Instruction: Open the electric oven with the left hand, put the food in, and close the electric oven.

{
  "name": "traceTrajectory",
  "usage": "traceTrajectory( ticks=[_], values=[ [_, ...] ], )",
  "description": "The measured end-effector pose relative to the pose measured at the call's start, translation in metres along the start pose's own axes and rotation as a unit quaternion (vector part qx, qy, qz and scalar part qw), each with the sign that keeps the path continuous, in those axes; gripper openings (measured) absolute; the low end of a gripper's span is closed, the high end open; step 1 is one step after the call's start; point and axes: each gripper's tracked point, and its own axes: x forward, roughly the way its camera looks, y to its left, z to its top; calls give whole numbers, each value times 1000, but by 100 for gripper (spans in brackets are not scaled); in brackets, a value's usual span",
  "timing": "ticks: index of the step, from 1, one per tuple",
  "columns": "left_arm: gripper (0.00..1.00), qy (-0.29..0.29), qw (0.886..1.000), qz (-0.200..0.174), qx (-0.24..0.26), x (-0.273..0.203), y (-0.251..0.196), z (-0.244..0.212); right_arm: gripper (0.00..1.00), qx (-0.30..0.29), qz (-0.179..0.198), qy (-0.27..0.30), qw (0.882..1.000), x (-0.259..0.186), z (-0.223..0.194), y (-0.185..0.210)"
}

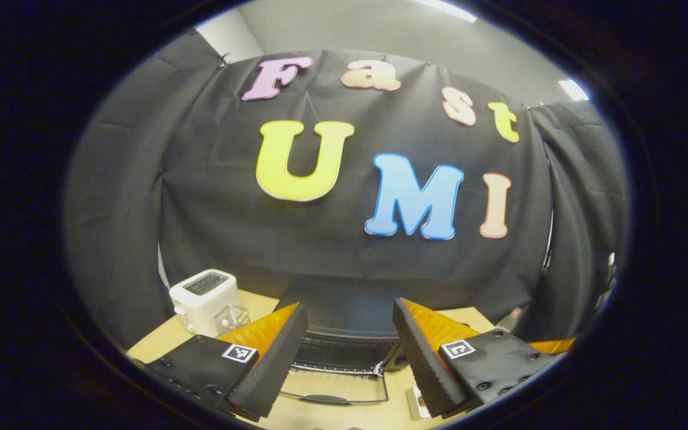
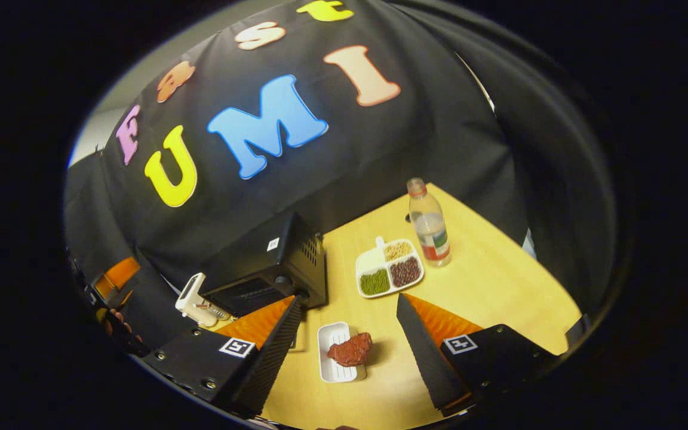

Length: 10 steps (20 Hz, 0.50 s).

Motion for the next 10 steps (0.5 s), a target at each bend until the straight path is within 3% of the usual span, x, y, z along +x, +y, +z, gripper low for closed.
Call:
traceTrajectory(
  ticks=[4,10],
  values=[
    [100,-58,998,-8,12,-20,-19,65,97,58,29,70,995,25,-57,-25],
    [97,-113,993,1,33,-48,-36,128,97,87,61,137,985,58,-114,-41]
  ],
)
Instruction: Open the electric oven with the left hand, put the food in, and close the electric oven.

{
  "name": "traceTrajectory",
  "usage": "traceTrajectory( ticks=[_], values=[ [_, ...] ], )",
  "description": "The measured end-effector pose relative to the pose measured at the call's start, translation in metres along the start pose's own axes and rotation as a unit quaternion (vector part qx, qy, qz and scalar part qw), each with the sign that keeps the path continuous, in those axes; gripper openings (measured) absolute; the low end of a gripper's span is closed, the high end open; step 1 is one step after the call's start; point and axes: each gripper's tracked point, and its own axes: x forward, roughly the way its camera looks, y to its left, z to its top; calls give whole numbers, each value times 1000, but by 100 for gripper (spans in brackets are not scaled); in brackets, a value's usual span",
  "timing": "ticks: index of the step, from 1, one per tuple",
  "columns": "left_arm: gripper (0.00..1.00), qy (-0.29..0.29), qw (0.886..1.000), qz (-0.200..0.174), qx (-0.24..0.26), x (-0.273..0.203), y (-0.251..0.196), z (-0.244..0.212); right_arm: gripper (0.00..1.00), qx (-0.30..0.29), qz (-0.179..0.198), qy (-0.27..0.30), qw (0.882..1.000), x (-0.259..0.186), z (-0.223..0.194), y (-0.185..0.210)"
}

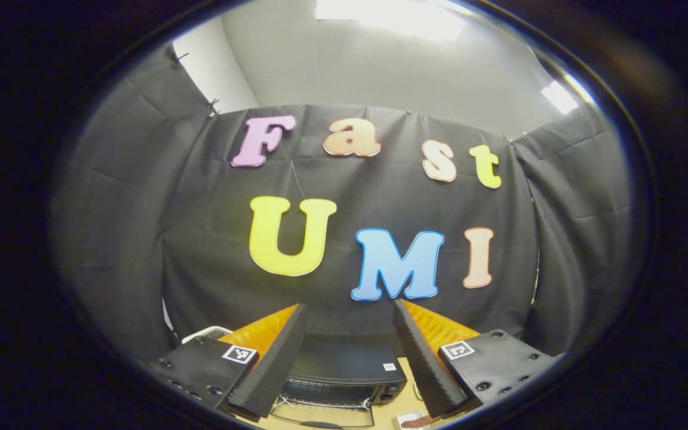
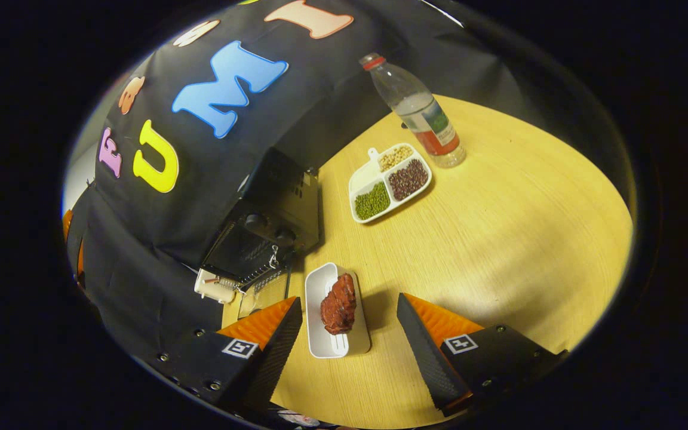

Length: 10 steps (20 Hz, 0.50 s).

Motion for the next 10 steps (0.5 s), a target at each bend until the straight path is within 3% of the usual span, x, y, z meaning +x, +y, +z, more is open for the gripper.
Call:
traceTrajectory(
  ticks=[3,9,10],
  values=[
    [92,16,1000,11,18,-5,-3,-11,96,21,12,22,999,16,-10,-5],
    [100,44,996,70,44,-34,20,-24,85,62,44,61,995,36,-21,-3],
    [100,47,995,81,43,-38,24,-26,71,72,53,60,994,39,-18,1]
  ],
)
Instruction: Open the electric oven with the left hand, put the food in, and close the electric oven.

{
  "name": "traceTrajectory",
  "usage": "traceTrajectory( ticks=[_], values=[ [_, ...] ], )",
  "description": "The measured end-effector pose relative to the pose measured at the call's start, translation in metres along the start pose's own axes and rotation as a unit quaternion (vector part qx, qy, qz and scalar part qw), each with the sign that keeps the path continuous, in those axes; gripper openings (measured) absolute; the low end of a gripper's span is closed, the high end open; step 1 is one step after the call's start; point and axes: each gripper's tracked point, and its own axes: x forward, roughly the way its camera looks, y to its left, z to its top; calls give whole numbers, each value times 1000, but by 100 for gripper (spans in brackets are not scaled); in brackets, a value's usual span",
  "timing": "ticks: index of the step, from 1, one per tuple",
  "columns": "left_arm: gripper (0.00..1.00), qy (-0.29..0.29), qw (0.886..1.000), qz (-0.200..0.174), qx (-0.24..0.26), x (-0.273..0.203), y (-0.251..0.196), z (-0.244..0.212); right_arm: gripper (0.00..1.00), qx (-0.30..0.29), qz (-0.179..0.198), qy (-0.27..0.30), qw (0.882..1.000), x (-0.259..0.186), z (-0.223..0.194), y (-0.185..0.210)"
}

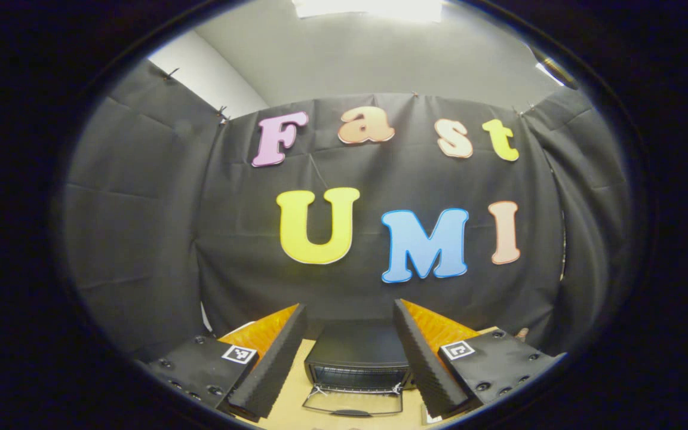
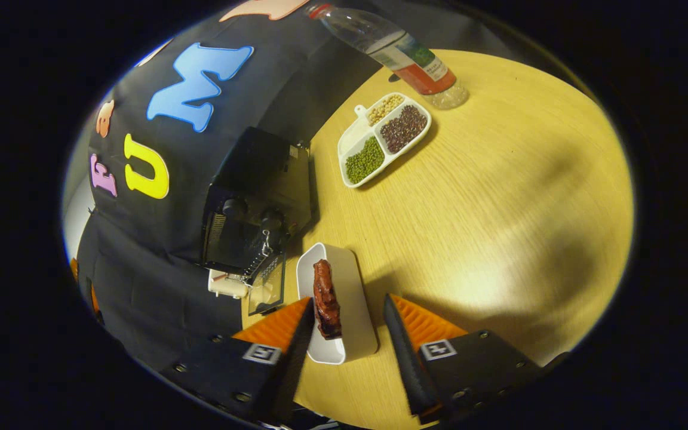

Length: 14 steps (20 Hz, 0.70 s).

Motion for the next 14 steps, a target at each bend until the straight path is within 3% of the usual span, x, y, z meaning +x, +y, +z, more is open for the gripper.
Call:
traceTrajectory(
  ticks=[3,5,6,11,14],
  values=[
    [100,8,1000,27,-4,-12,11,-3,21,13,9,0,1000,1,2,8],
    [100,3,1000,26,-6,-14,10,-2,19,6,14,2,1000,-8,10,13],
    [100,2,1000,21,-4,-12,9,-2,10,-1,13,2,1000,-2,8,17],
    [100,-7,1000,-17,-4,0,6,-1,10,-7,29,-20,999,-13,19,47],
    [100,-14,999,-39,-5,13,15,-3,10,-5,58,-34,998,-25,17,79]
  ],
)
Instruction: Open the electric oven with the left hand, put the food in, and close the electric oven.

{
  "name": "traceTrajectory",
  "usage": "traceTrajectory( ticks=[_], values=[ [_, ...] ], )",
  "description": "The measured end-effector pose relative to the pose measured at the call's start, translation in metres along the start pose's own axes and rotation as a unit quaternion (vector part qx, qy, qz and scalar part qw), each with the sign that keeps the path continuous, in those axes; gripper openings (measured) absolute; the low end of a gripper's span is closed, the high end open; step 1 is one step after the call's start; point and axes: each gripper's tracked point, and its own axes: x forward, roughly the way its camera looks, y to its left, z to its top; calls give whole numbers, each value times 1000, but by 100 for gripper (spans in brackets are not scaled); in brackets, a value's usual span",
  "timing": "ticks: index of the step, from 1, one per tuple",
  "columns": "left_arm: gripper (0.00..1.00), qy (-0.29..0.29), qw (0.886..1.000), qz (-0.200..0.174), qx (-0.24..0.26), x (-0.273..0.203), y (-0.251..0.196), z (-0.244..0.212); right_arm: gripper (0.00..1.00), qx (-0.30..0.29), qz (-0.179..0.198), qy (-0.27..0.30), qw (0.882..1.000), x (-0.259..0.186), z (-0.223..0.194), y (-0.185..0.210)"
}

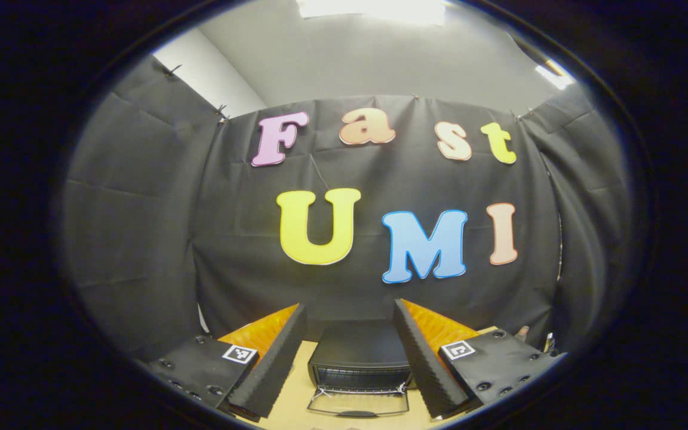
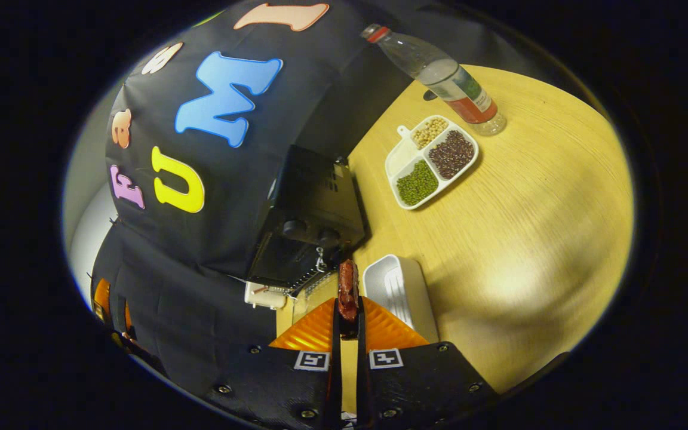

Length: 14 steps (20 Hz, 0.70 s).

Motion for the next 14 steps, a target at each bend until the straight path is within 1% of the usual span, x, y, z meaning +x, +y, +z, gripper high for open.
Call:
traceTrajectory(
  ticks=[3,7,11,14],
  values=[
    [100,-6,1000,-24,-12,6,11,2,10,-2,25,-20,999,-5,-3,33],
    [100,-7,999,-39,-22,14,39,-4,10,4,44,-40,998,7,-12,70],
    [100,-10,999,-36,-14,18,79,-6,10,11,46,-48,998,35,-23,95],
    [100,-11,999,-34,-12,14,105,-8,10,6,53,-46,998,60,-33,114]
  ],
)
